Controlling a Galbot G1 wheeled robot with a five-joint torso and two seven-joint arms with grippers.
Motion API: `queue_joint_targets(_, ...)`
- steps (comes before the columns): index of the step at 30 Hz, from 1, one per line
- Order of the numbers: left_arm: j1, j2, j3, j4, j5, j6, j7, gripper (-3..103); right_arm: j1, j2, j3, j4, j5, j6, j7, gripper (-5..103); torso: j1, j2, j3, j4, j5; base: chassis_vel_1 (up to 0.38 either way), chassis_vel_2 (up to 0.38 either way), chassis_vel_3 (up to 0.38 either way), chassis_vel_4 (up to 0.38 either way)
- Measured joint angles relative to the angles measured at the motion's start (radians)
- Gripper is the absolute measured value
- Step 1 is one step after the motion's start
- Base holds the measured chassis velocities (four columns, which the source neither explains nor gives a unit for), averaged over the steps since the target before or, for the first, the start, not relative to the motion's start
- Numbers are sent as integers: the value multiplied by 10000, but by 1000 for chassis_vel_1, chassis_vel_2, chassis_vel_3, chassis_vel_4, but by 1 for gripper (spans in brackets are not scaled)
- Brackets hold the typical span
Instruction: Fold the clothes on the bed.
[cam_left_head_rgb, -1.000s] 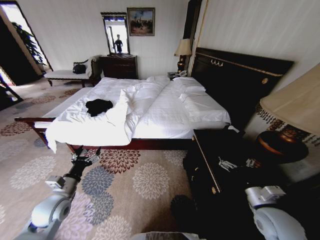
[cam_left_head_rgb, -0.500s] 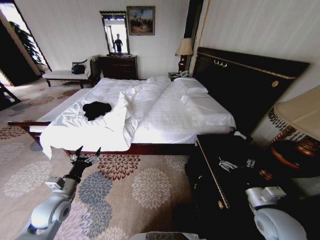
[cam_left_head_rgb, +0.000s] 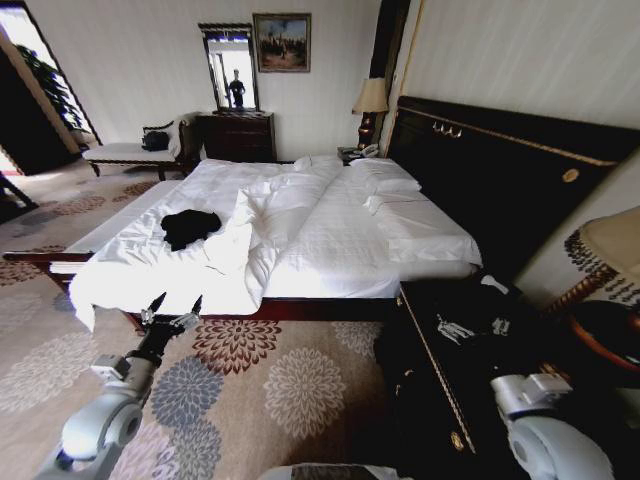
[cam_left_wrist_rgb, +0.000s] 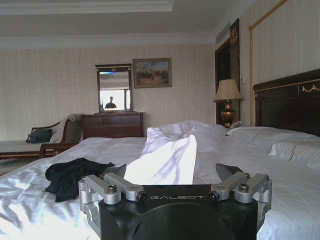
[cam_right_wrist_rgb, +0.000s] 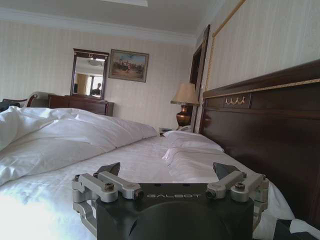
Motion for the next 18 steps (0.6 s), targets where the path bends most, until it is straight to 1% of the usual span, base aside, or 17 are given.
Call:
queue_joint_targets(14, 9, -24, -5, -39, 90, -188, 1, 100, 13, 108, -128, -25, -95, 16, -22, 100, 0, 0, 0, 2, 1, -151, 148, 156, -153)
queue_joint_targets(18, 3, -44, 0, -40, 90, -192, 0, 100, 0, 103, -133, -25, -103, 31, -22, 100, 0, 0, 0, -1, -1, -170, 154, 151, -166)
